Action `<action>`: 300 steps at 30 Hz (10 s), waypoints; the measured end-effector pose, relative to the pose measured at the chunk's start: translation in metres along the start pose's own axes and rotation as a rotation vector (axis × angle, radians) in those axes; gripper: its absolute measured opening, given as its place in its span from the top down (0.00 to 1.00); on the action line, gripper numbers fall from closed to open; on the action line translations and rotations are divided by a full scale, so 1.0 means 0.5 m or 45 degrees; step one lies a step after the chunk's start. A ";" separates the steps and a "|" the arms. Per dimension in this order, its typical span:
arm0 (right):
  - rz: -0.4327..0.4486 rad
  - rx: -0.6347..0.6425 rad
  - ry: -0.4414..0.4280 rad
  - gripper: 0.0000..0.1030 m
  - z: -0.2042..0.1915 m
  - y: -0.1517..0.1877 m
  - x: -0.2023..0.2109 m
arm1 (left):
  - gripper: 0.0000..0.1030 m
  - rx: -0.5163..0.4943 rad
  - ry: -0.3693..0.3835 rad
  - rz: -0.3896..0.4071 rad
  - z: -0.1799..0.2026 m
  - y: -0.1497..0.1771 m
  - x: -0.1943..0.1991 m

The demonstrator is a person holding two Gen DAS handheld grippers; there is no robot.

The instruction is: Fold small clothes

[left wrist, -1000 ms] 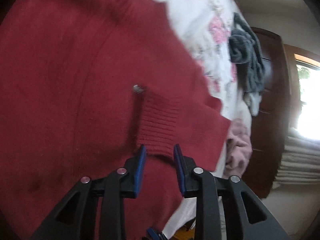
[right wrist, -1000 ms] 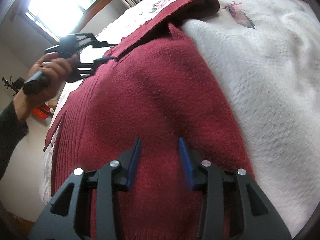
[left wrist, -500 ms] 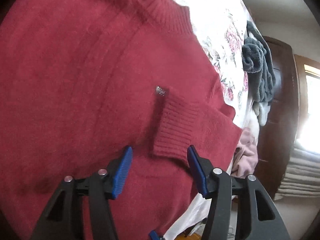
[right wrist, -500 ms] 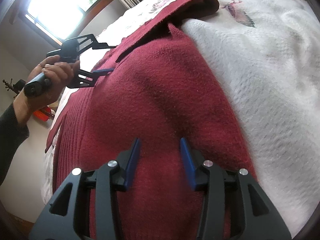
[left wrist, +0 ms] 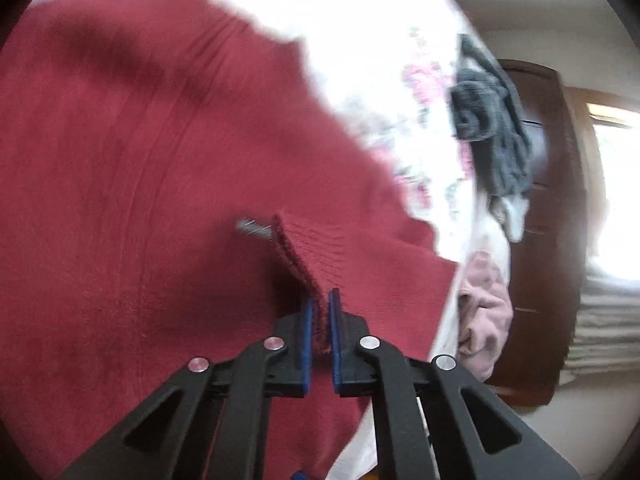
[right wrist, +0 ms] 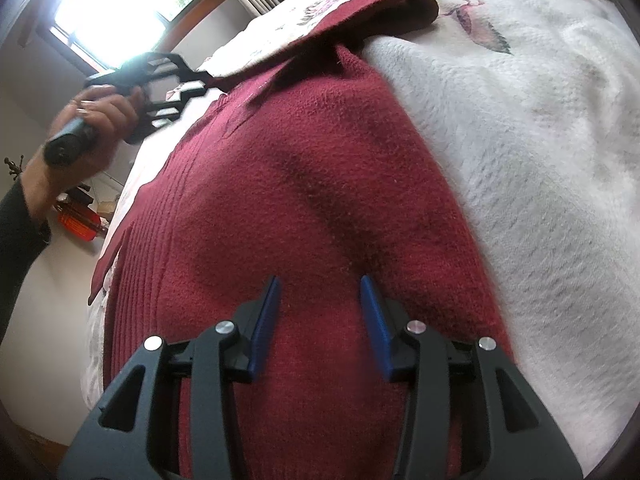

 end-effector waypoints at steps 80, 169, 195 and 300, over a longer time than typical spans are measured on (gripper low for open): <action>-0.050 0.263 0.194 0.45 -0.060 0.015 -0.033 | 0.43 0.919 -0.203 1.094 -0.966 0.172 0.943; -0.460 -0.133 -0.351 0.95 -0.351 -0.541 -0.343 | 0.31 -0.083 -0.214 0.370 -0.401 0.411 0.306; -0.342 -0.219 -0.130 0.95 -0.027 -0.560 -0.263 | 0.32 -0.112 -0.126 0.532 -0.363 0.115 0.464; -0.759 -0.385 -0.231 0.52 0.101 0.101 0.135 | 0.64 0.236 -0.006 -0.069 -0.610 0.702 0.393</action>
Point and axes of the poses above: each gripper's, at about its wrist camera, not at the fingertips, and x roughly against the way its jaws point, z to its right, y to its underside, the point moved 5 cm from there along -x, roughly the way its jaws point, and after that the axes turned 2 degrees about x, right-handed, at the moved point
